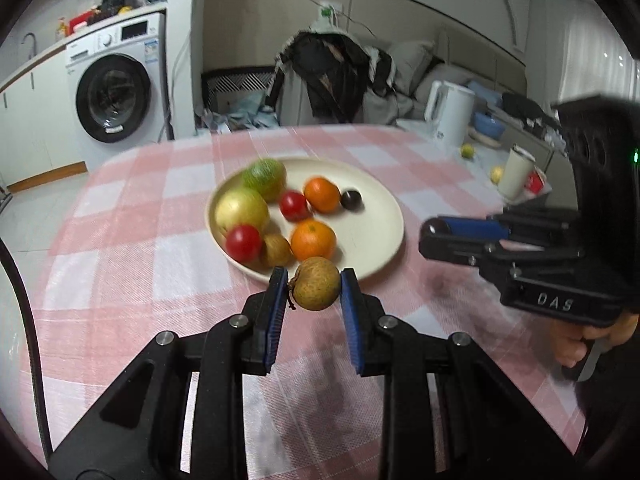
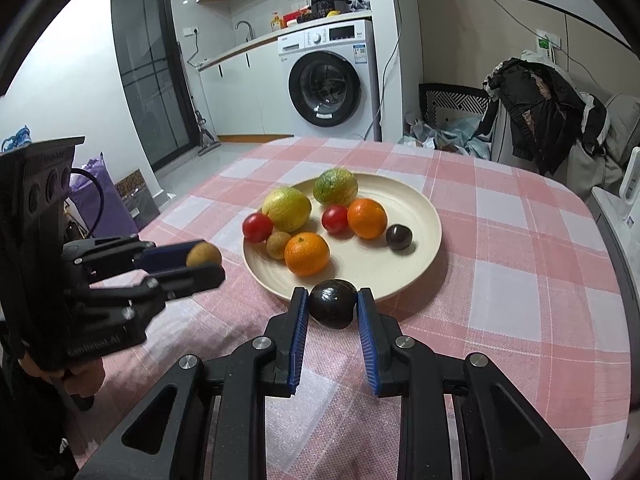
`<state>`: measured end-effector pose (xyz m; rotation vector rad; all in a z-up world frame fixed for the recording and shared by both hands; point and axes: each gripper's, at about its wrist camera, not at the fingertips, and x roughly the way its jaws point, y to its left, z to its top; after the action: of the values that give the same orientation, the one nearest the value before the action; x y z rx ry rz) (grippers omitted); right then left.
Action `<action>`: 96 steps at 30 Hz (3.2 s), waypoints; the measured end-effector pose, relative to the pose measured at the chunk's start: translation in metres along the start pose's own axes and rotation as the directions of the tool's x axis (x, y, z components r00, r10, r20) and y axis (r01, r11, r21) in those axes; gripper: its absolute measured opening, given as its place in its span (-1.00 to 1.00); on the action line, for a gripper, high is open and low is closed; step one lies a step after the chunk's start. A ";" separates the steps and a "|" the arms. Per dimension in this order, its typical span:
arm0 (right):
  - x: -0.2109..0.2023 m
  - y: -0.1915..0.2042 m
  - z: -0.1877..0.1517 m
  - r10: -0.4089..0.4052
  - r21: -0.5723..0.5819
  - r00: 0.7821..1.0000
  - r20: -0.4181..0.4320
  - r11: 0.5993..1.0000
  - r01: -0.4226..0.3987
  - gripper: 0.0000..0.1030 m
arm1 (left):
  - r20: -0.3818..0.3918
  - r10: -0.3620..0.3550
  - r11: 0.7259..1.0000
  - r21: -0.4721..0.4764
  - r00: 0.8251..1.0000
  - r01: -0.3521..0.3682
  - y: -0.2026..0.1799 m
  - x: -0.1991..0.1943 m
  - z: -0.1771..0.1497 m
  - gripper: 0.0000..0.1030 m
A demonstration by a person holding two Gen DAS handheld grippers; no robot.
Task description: Organize fruits
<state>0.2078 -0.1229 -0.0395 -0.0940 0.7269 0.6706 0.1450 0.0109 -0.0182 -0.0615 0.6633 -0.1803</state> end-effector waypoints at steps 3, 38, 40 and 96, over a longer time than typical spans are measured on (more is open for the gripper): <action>-0.005 -0.001 0.002 0.006 0.005 1.000 0.026 1.000 -0.006 -0.51 | 0.042 0.014 1.000 -0.014 0.999 -0.014 0.005 -0.012 0.007 -0.54; 0.023 -0.041 0.037 -0.015 0.175 0.982 0.186 0.984 -0.018 -0.51 | 0.164 0.069 0.997 -0.050 0.984 -0.061 0.008 0.041 0.048 -0.54; 0.027 -0.040 0.036 -0.022 0.164 0.984 0.176 0.986 -0.007 -0.51 | 0.162 0.069 0.997 -0.048 0.984 -0.062 0.010 0.046 0.046 -0.54; -0.021 0.002 -0.013 -0.037 -0.020 0.977 0.211 0.999 0.043 1.00 | 0.230 0.161 0.986 -0.076 0.960 -0.147 0.012 -0.048 -0.021 0.98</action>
<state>0.1873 -0.1362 -0.0358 -0.0586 0.5119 0.6400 0.0967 0.0318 -0.0076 -0.0857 0.4338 -0.0027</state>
